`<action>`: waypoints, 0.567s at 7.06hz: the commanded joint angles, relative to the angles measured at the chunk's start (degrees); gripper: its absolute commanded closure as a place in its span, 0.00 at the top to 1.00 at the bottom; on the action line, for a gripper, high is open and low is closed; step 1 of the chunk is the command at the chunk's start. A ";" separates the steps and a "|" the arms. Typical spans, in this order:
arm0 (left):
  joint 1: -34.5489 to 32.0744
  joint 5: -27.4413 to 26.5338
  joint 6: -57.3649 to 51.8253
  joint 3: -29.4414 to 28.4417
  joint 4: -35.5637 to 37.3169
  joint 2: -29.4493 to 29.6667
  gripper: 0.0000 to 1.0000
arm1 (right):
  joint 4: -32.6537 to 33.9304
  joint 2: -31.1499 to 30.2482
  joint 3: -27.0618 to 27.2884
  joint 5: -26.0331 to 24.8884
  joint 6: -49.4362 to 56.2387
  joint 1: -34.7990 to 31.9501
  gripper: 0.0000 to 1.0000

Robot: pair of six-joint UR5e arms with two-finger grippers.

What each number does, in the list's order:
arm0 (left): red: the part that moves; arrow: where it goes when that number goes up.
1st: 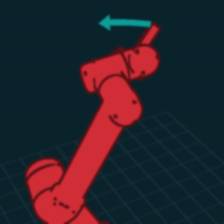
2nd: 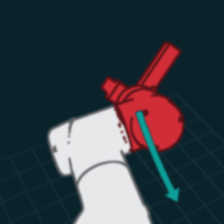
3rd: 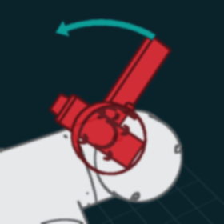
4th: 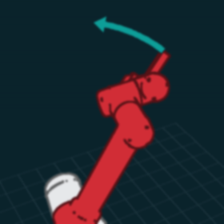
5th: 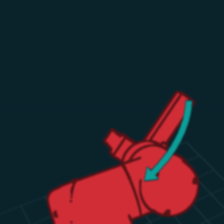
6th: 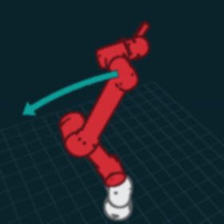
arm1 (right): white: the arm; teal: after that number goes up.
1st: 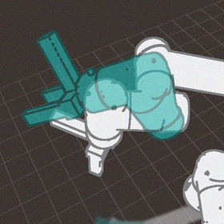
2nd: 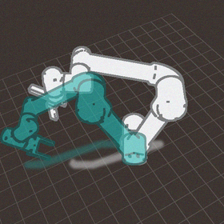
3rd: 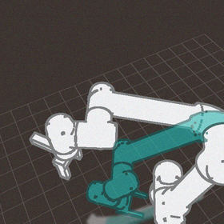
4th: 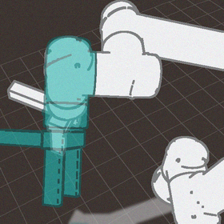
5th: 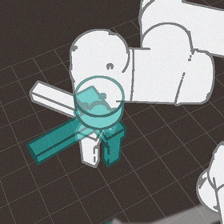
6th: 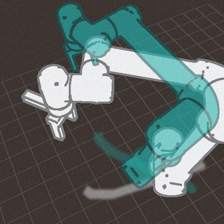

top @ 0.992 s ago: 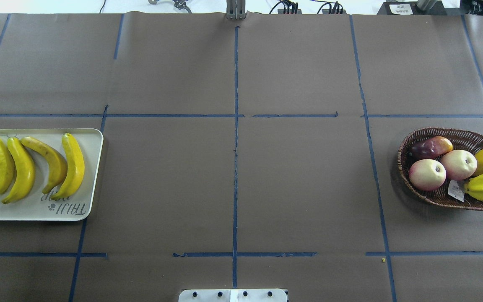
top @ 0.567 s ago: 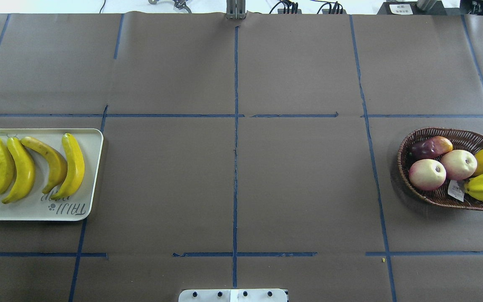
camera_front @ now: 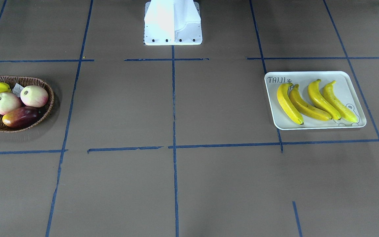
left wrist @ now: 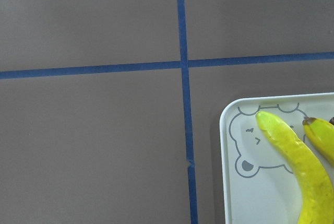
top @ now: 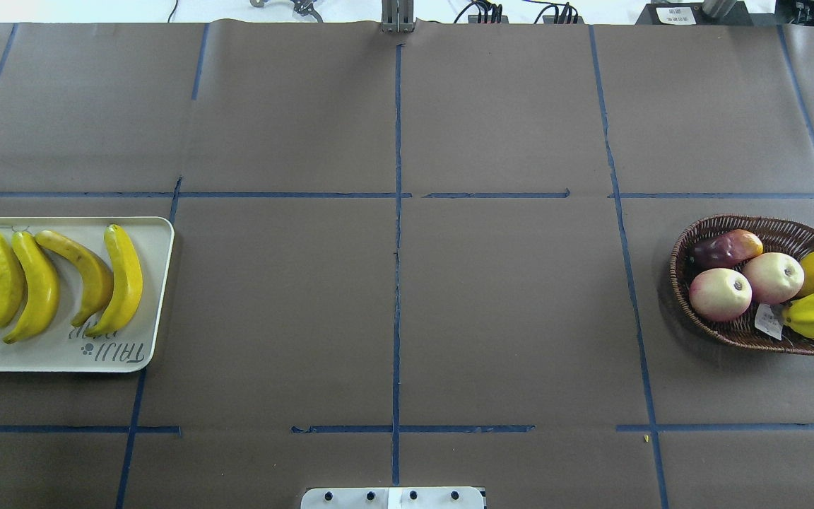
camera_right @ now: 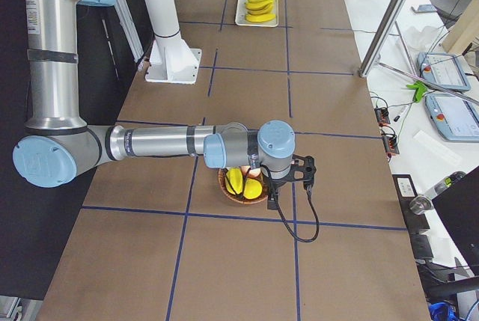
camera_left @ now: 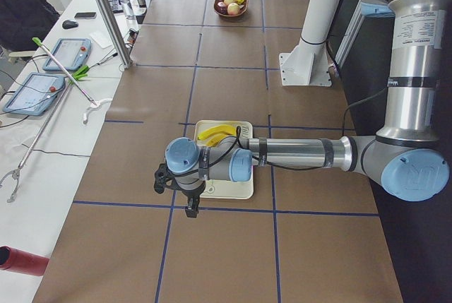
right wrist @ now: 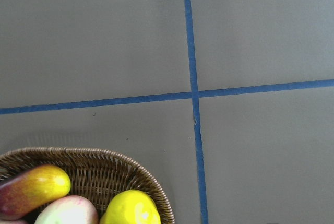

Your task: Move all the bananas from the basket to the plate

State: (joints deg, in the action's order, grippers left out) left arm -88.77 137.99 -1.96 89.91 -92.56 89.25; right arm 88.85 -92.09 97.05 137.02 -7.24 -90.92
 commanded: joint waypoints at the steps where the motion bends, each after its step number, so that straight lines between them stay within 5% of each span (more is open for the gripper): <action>1: 0.00 0.00 -0.06 0.00 0.01 0.22 1.00 | 4.73 0.68 -0.11 -1.14 4.87 -0.58 1.00; 4: 0.00 0.00 -0.14 -0.09 -0.43 0.31 1.00 | 4.75 0.60 -0.37 -0.44 4.78 -0.67 1.00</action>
State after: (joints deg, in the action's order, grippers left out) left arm -88.77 137.99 -2.04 89.89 -92.76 89.54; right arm 93.48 -91.52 96.74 136.31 -2.53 -91.53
